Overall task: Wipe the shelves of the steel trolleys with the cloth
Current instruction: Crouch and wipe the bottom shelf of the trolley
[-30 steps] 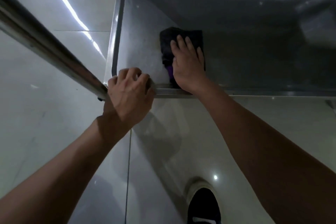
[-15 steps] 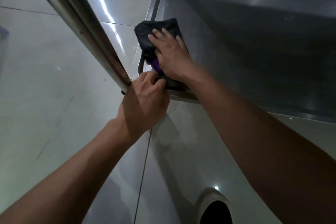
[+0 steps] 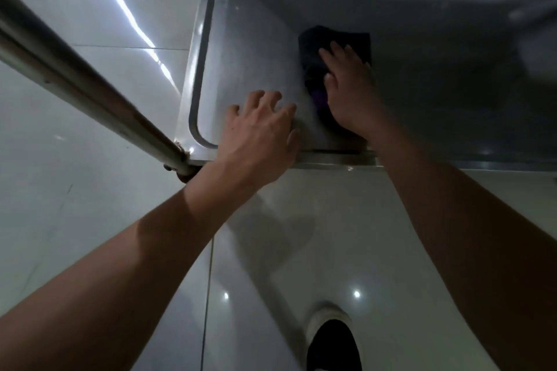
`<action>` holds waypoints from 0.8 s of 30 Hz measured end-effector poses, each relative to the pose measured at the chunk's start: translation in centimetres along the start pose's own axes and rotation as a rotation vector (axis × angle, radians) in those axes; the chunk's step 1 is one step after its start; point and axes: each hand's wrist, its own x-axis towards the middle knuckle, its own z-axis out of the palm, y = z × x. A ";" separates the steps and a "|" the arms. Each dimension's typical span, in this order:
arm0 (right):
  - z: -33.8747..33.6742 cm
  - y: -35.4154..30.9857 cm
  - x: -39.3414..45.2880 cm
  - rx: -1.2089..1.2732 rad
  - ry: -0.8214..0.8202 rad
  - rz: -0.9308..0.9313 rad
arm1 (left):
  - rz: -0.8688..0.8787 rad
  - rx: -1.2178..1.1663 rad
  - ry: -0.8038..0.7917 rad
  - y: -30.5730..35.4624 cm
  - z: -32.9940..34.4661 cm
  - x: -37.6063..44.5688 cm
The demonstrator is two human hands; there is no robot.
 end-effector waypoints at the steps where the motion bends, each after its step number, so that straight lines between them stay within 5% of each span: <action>1: -0.7 1.6 -0.5 -0.005 0.017 0.034 | 0.019 0.009 -0.012 1.1 0.1 0.8; 11: -7.4 16.2 -6.6 -0.091 0.118 0.307 | 0.150 0.037 -0.095 11.3 2.6 4.6; 24: -6.0 14.2 -4.1 -0.076 0.129 0.241 | 0.204 -0.021 -0.045 7.9 2.6 3.6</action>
